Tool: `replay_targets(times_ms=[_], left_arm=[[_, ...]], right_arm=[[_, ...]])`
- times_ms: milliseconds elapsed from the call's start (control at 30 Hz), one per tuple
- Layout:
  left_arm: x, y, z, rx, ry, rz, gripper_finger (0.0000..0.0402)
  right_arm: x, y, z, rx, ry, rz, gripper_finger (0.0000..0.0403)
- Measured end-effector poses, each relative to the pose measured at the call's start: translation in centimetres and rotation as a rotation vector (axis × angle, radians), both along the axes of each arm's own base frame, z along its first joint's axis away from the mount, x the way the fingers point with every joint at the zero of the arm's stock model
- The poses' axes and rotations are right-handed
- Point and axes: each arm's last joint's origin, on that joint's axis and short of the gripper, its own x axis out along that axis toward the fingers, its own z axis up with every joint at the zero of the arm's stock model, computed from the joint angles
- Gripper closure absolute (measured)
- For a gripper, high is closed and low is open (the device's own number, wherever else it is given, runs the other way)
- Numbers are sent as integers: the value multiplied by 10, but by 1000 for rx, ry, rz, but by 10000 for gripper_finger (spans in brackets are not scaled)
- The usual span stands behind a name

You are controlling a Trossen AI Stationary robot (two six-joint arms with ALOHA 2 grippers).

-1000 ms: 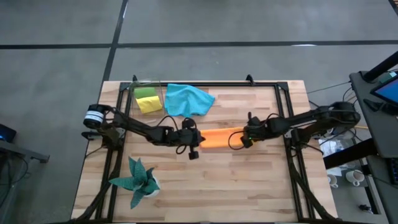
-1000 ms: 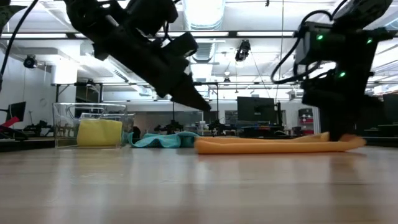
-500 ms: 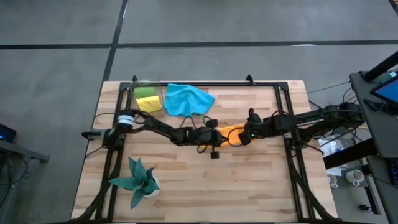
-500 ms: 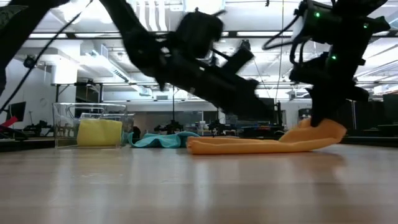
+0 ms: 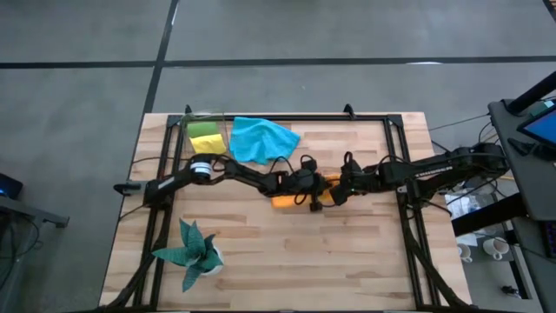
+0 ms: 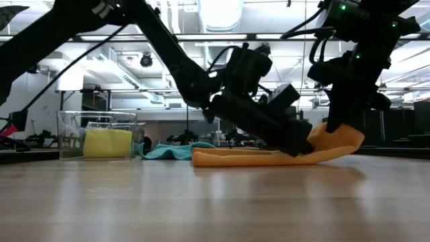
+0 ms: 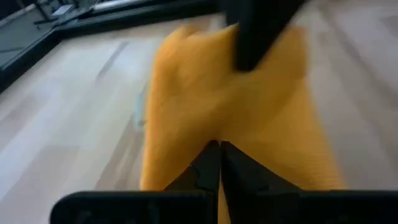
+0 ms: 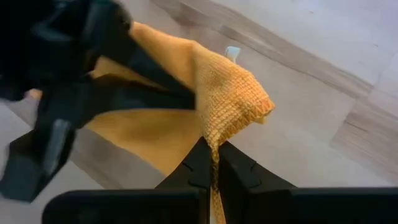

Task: Roll microfiber towels into tight, uniform cylinder then place into a basket
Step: Roll the orange microfiber towel

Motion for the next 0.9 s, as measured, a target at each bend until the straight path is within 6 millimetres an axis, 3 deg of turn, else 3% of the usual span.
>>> replay_targets(times_ms=[367,600,900], left_arm=[[0,5,-3,-34,-2,-22,402],[-4,4,-3,-35,18,-24,402],[-14,4,7,7,167,1,402]], right_arm=[[19,1,2,11,-161,-12,394],[29,-1,-15,-8,-122,-42,394],[29,-4,-11,-50,-140,-41,394]])
